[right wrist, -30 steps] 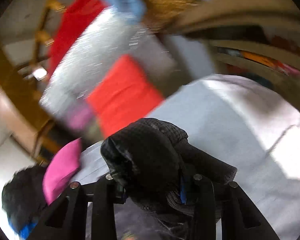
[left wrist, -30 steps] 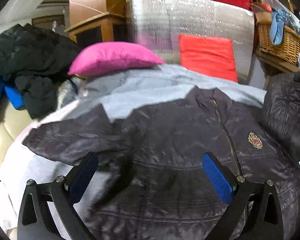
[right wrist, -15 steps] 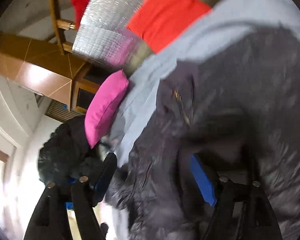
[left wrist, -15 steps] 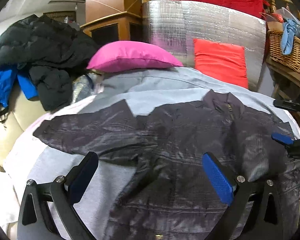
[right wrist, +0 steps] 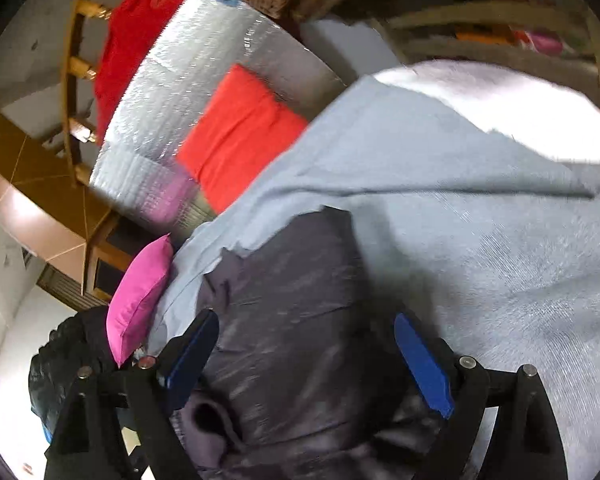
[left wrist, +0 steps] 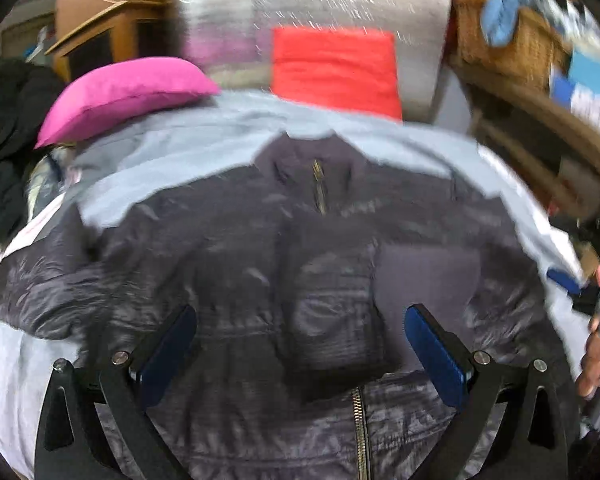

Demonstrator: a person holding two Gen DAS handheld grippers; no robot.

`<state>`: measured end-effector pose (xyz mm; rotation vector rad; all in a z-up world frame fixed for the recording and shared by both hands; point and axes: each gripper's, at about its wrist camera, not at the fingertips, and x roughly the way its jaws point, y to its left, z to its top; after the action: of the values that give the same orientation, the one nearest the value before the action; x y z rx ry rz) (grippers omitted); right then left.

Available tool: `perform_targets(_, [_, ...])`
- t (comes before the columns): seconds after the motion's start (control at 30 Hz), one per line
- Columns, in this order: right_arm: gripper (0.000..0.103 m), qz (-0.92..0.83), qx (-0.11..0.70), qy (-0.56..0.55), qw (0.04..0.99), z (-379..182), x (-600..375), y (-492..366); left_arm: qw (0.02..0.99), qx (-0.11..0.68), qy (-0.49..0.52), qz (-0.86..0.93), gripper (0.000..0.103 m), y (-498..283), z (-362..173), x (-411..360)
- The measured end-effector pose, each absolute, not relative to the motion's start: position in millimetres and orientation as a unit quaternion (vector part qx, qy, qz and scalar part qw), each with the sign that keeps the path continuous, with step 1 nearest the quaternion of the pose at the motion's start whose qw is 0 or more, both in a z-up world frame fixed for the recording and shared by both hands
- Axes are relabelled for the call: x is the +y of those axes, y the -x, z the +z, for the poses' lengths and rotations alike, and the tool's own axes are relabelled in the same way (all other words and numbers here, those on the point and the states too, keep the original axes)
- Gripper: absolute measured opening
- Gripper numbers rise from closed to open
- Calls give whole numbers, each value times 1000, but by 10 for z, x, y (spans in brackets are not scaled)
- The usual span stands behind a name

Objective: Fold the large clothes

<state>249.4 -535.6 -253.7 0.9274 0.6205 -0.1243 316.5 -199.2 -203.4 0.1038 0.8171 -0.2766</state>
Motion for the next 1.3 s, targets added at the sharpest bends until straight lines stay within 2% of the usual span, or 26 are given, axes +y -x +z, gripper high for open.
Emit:
perform_targets(0.07, [91, -53, 323, -435, 839, -2658, -5322, -2658, 901, 410, -45, -131, 103, -3233, -2132, -2048])
perform_targets(0.1, [87, -50, 332, -433, 837, -2691, -5291, -2741, 901, 413, -37, -131, 103, -3263, -2166, -2057])
perform_targets(0.17, [74, -39, 346, -422, 837, -2767, -5244, -2830, 903, 409, -35, -124, 102, -3299, -2193, -2065])
perform_targets(0.2, [65, -44, 355, -414, 837, -2801, -5227, -2856, 906, 402, -33, -129, 97, -3303, -2199, -2081])
perform_targets(0.27, [39, -59, 369, -402, 836, -2865, -5178, -2924, 902, 402, -34, -156, 61, -3321, -2222, -2134])
perform_targets(0.33, [31, -65, 367, -408, 833, -2871, -5221, -2894, 898, 406, -47, -162, 55, -3377, -2254, -2210])
perform_targets(0.43, [27, -64, 353, -407, 840, -2804, -5258, -2804, 901, 397, -33, -172, 35, -3461, -2258, -2151])
perform_targets(0.57, [27, -72, 369, -396, 838, -2844, -5221, -2816, 891, 412, 46, -185, 26, -3625, -2270, -1801])
perform_targets(0.63, [27, -73, 372, -392, 838, -2858, -5211, -2820, 873, 440, 99, -184, 25, -3718, -2327, -1543])
perform_targets(0.7, [27, -72, 374, -391, 838, -2853, -5211, -2816, 849, 462, 159, -201, 25, -3746, -2381, -1328])
perform_targets(0.73, [27, -71, 374, -389, 839, -2867, -5203, -2827, 833, 477, 185, -213, 28, -3746, -2411, -1235])
perform_targets(0.8, [26, -72, 377, -389, 838, -2886, -5201, -2833, 813, 497, 217, -212, 39, -3700, -2422, -1065])
perform_targets(0.83, [27, -72, 378, -391, 836, -2893, -5215, -2817, 816, 495, 221, -197, 47, -3664, -2393, -986])
perform_targets(0.87, [26, -70, 378, -395, 834, -2902, -5225, -2810, 832, 480, 216, -175, 52, -3619, -2334, -894])
perform_targets(0.97, [27, -69, 378, -405, 830, -2931, -5253, -2801, 881, 430, 154, -125, 62, -3485, -2102, -804])
perform_targets(1.03, [27, -69, 379, -408, 828, -2941, -5263, -2801, 898, 408, 100, -134, 66, -3340, -1980, -933])
perform_targets(1.17, [27, -73, 381, -403, 829, -2941, -5253, -2804, 907, 376, 1, -187, 88, -3009, -1920, -1474])
perform_targets(1.3, [27, -71, 380, -410, 826, -2952, -5266, -2799, 905, 366, -113, -183, 89, -2880, -2154, -2121])
